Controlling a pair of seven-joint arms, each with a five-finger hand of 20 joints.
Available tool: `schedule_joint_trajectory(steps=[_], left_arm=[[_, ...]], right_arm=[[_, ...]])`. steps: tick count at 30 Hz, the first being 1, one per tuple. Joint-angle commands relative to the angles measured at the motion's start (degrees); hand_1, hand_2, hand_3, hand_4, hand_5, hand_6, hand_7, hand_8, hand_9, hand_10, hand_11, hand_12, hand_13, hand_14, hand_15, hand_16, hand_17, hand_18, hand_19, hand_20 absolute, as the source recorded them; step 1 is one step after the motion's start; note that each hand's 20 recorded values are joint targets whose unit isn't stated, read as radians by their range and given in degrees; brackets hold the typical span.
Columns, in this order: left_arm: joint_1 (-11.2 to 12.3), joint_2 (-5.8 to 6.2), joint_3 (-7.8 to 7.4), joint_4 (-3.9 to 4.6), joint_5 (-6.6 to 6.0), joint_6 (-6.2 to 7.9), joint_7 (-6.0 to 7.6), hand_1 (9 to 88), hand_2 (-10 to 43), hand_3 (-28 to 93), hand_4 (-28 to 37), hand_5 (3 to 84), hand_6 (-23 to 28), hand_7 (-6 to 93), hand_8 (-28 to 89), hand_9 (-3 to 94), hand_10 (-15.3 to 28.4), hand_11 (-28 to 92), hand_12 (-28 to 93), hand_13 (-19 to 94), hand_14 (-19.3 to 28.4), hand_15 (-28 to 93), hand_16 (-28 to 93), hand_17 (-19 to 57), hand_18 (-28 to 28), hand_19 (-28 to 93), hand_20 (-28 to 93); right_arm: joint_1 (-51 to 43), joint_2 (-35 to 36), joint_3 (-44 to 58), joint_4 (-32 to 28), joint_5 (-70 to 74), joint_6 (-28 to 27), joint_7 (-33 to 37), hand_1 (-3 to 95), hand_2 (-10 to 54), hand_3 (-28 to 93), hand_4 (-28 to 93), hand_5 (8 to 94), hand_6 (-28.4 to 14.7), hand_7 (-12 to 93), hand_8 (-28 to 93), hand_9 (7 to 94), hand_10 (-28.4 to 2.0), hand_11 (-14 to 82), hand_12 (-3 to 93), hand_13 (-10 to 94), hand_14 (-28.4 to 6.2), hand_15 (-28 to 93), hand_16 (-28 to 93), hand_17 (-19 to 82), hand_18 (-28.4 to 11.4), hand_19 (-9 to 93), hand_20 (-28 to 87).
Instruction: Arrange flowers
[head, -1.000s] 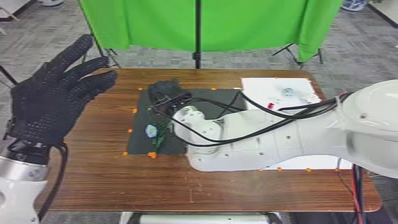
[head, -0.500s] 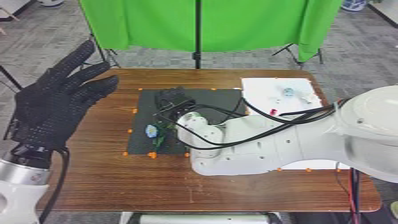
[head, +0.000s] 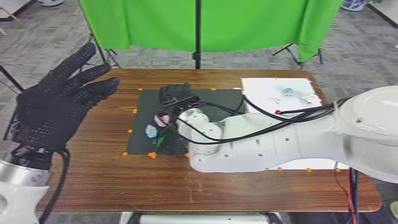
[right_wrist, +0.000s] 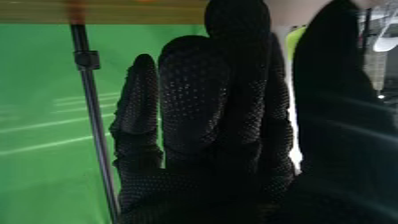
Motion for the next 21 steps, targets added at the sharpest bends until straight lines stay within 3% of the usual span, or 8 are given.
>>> schedule_joint_trajectory(steps=[1, 9, 12, 14, 17, 18, 20, 21], left_arm=[[1.13, 0.13, 0.10, -0.10, -0.32, -0.05, -0.03, 20.9, 6.6, 75, -28.3, 26.4, 4.8, 15.4, -11, 23.9, 17.9, 20, 12, 17, 26.3, 46, -6, -10.7, 24.4, 53, 34], [3.80, -0.41, -1.10, -0.88, -0.54, 1.29, 0.58, 21.0, 6.5, 75, -28.3, 26.4, 4.8, 15.5, -11, 23.9, 17.9, 20, 12, 17, 26.4, 46, -6, -10.7, 24.4, 53, 34], [6.30, -1.21, -2.34, -1.81, -0.65, 2.67, 0.88, 21.1, 6.5, 75, -28.3, 26.4, 4.8, 15.6, -11, 23.9, 17.8, 20, 12, 17, 26.4, 46, -6, -10.7, 24.4, 53, 34], [7.50, -2.03, -2.74, -1.98, -0.68, 3.24, 0.75, 21.1, 6.5, 75, -28.3, 26.4, 4.8, 15.5, -11, 23.9, 17.9, 20, 12, 17, 26.4, 46, -6, -10.7, 24.4, 53, 34], [10.45, -2.72, -3.58, -2.79, -1.21, 5.03, 2.26, 21.1, 6.5, 75, -28.3, 26.4, 4.8, 15.5, -11, 23.9, 17.9, 20, 12, 17, 26.4, 46, -6, -10.7, 24.4, 53, 34], [11.33, -3.19, -3.83, -3.18, -1.18, 5.89, 2.31, 21.1, 6.5, 75, -28.3, 26.4, 4.8, 15.5, -11, 23.9, 17.9, 20, 12, 17, 26.4, 46, -6, -10.7, 24.4, 53, 34], [12.38, -3.94, -4.57, -3.29, -1.07, 6.03, 2.50, 21.2, 6.7, 75, -28.3, 26.4, 4.8, 15.5, -11, 23.9, 17.9, 20, 12, 17, 26.3, 46, -6, -10.7, 24.4, 53, 34], [13.25, -3.74, -4.72, -3.46, -1.76, 6.97, 3.20, 21.2, 6.7, 75, -28.3, 26.4, 4.8, 15.5, -11, 23.9, 17.9, 20, 12, 17, 26.3, 46, -6, -10.7, 24.4, 53, 34]], right_arm=[[0.32, -0.72, 1.12, 0.02, -0.57, 0.63, 1.19, 55.6, -4.4, 25, -23, 61.4, 6.4, 16, -15, 90.6, -5.6, 25.6, 17.6, 79, -2.5, 66, 20, 25, -16.1, 81, 28], [0.19, 1.00, 2.38, -1.27, -0.27, 1.37, -0.31, 53.7, -4.4, 28, -23, 61.0, 6.4, 17, -15, 90.6, -5.8, 25.4, 17.5, 80, -2.7, 65, 20, 25, -16.4, 81, 27], [-0.09, 2.94, 3.87, -2.79, -0.71, 0.90, -1.30, 53.0, -4.8, 31, -25, 61.3, 6.4, 17, -15, 90.5, -5.9, 25.3, 17.5, 79, -2.9, 65, 20, 25, -16.6, 81, 27], [-0.59, 5.04, 5.66, -4.34, -1.62, 0.20, -1.18, 53.1, -4.6, 31, -25, 61.5, 6.5, 17, -15, 90.4, -6.0, 25.3, 17.5, 79, -3.1, 65, 20, 25, -16.7, 81, 27], [-1.61, 9.08, 9.24, -7.32, -3.45, -0.99, -1.17, 51.9, -5.0, 35, -26, 61.5, 6.3, 17, -15, 90.1, -6.3, 24.9, 17.4, 79, -3.4, 64, 19, 25, -17.0, 80, 27], [-1.77, 10.42, 9.78, -8.19, -3.65, -0.66, -1.06, 50.2, -5.3, 39, -27, 61.4, 6.1, 17, -15, 89.4, -6.5, 24.9, 17.3, 79, -3.6, 64, 19, 25, -17.2, 80, 27], [-4.65, 14.22, 14.77, -10.60, -3.34, -2.26, -1.85, 46.2, -5.7, 47, -28, 60.9, 5.3, 17, -14, 87.2, -7.6, 24.3, 16.9, 77, -4.5, 63, 18, 24, -17.8, 80, 26], [-5.70, 16.06, 16.55, -11.86, -2.15, -2.12, -2.27, 43.3, -5.6, 51, -28, 60.6, 4.8, 16, -14, 85.9, -8.2, 24.2, 16.7, 76, -4.9, 63, 18, 24, -18.0, 80, 26]])
